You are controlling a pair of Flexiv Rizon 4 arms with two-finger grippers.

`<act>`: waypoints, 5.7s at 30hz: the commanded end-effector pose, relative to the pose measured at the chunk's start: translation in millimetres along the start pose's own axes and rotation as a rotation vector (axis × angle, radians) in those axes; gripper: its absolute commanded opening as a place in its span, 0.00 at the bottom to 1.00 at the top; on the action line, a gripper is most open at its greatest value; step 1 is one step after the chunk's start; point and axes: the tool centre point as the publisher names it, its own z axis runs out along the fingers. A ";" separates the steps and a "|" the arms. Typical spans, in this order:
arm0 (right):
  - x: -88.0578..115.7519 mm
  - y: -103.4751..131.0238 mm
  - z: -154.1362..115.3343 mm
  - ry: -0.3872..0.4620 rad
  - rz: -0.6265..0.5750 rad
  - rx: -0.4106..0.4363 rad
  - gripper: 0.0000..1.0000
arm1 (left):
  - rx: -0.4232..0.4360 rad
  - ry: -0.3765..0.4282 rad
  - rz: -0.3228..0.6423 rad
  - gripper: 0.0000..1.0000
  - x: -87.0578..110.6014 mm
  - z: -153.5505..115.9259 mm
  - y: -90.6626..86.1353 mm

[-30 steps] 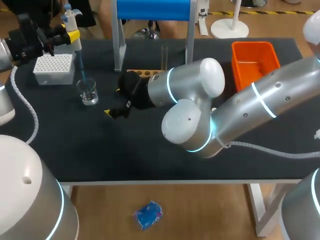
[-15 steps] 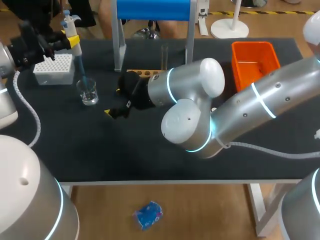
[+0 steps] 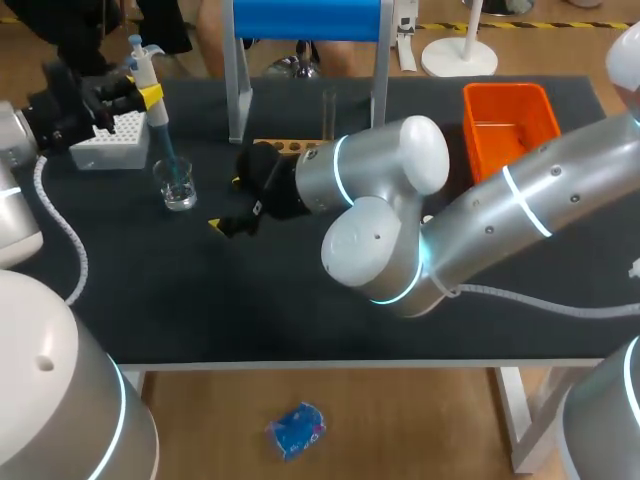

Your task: Invert the test tube, pick up the pipette, mount the tip to pipette, aspirate from beaker and dispense into the tube, eject the tip, return the pipette, and cap with the stopper.

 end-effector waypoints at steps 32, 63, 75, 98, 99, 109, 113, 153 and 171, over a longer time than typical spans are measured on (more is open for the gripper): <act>-0.9 -1.5 -0.9 0.003 0.000 -0.005 1.00 | -0.006 -0.020 -0.007 0.00 7.5 -2.0 16.9; 5.7 40.8 -93.5 0.134 -0.115 -0.046 1.00 | -0.006 -0.020 -0.007 0.00 7.5 -2.0 16.9; -9.5 86.9 -139.8 0.273 -0.173 -0.137 1.00 | -0.006 -0.020 -0.007 0.00 7.5 -2.0 16.9; -74.0 169.4 -137.2 0.671 -0.296 -0.040 1.00 | -0.006 -0.020 -0.007 0.00 7.5 -2.0 16.9; -75.4 171.8 -134.5 0.674 -0.300 -0.030 1.00 | -0.006 -0.020 -0.007 0.00 7.5 -2.0 16.9; -76.0 173.8 -132.3 0.689 -0.309 -0.020 1.00 | -0.006 -0.020 -0.007 0.00 7.5 -2.0 16.9; -76.0 173.8 -132.3 0.689 -0.309 -0.020 1.00 | -0.006 -0.020 -0.007 0.00 7.5 -2.0 16.9; -83.7 230.1 -65.7 0.592 -0.388 -0.139 0.00 | -0.006 -0.020 -0.007 0.00 7.5 -2.0 16.9; -78.1 261.1 -31.8 0.642 -0.381 -0.182 0.00 | -0.006 -0.020 -0.007 0.00 7.5 -2.0 16.9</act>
